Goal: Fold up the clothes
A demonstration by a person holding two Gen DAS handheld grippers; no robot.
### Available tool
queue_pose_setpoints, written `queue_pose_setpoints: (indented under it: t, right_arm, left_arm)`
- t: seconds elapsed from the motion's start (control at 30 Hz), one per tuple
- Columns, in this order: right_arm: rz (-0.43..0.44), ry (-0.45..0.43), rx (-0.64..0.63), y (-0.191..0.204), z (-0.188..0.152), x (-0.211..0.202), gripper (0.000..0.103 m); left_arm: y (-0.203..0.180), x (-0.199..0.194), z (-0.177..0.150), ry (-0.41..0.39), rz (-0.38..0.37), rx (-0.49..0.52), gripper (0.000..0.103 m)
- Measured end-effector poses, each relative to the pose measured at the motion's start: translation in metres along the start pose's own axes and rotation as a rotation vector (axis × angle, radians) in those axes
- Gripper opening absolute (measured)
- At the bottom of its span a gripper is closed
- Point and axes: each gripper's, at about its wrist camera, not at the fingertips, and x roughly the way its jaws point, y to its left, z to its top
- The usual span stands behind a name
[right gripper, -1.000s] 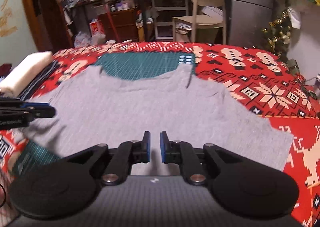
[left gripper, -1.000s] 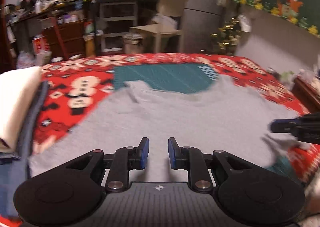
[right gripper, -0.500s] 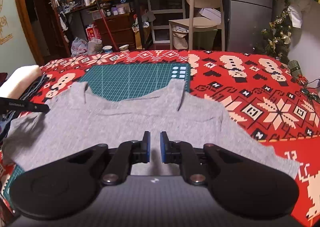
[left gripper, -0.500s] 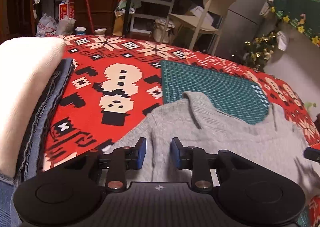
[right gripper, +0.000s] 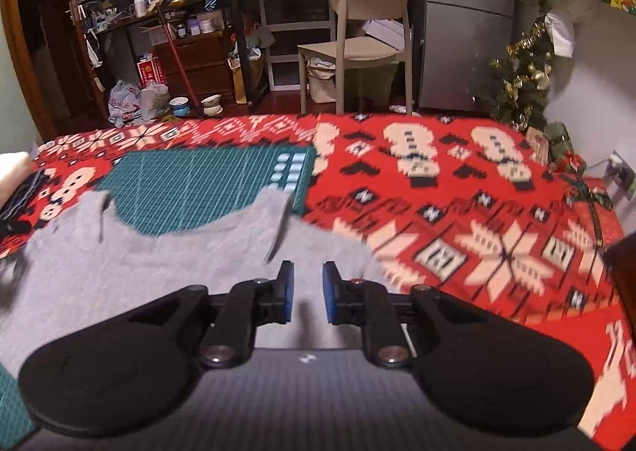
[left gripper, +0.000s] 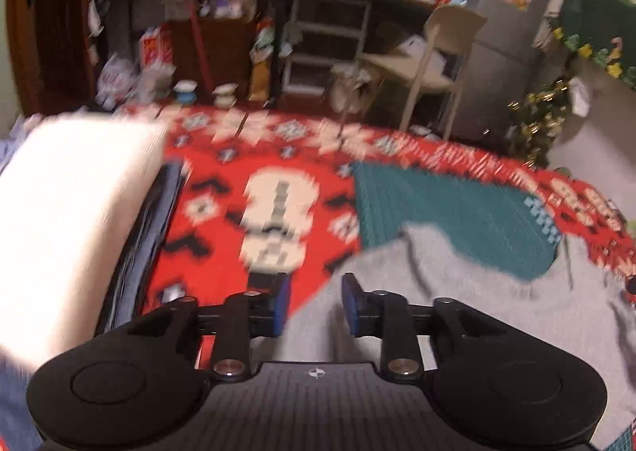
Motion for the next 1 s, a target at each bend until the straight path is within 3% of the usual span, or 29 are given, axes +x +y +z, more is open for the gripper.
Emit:
queue_pose_setpoints:
  t: [0.1, 0.27, 0.4, 0.47, 0.5, 0.53, 0.57, 0.63, 0.87, 1.0]
  right_arm:
    - [0.021, 0.000, -0.043, -0.001, 0.019, 0.018, 0.019]
    - [0.080, 0.035, -0.116, 0.007, 0.045, 0.059, 0.024]
    - [0.094, 0.102, -0.127, 0.010, 0.048, 0.090, 0.027]
    - [0.109, 0.113, -0.109, 0.009, 0.046, 0.096, 0.027]
    - [0.119, 0.116, -0.096, 0.008, 0.045, 0.096, 0.024]
    - [0.133, 0.121, -0.082, 0.007, 0.044, 0.096, 0.010]
    - [0.148, 0.123, -0.067, 0.007, 0.044, 0.096, 0.005]
    - [0.139, 0.117, -0.071, 0.010, 0.043, 0.094, 0.004]
    - [0.088, 0.057, -0.018, 0.003, 0.059, 0.094, 0.003]
    - [0.079, 0.078, -0.025, 0.000, 0.060, 0.107, 0.011]
  left_arm:
    - [-0.012, 0.014, 0.020, -0.002, -0.082, 0.080, 0.044]
    - [-0.033, 0.060, 0.037, 0.079, -0.187, 0.192, 0.045]
    - [-0.038, 0.083, 0.037, 0.160, -0.206, 0.217, 0.044]
    - [-0.039, 0.083, 0.035, 0.171, -0.225, 0.233, 0.038]
    - [-0.039, 0.083, 0.034, 0.175, -0.241, 0.241, 0.024]
    - [-0.040, 0.082, 0.032, 0.178, -0.260, 0.249, 0.013]
    - [-0.042, 0.081, 0.031, 0.173, -0.261, 0.261, 0.010]
    - [-0.047, 0.079, 0.031, 0.150, -0.253, 0.282, 0.006]
    - [-0.052, 0.085, 0.050, 0.059, -0.201, 0.278, 0.006]
    - [-0.051, 0.099, 0.055, 0.088, -0.169, 0.266, 0.015]
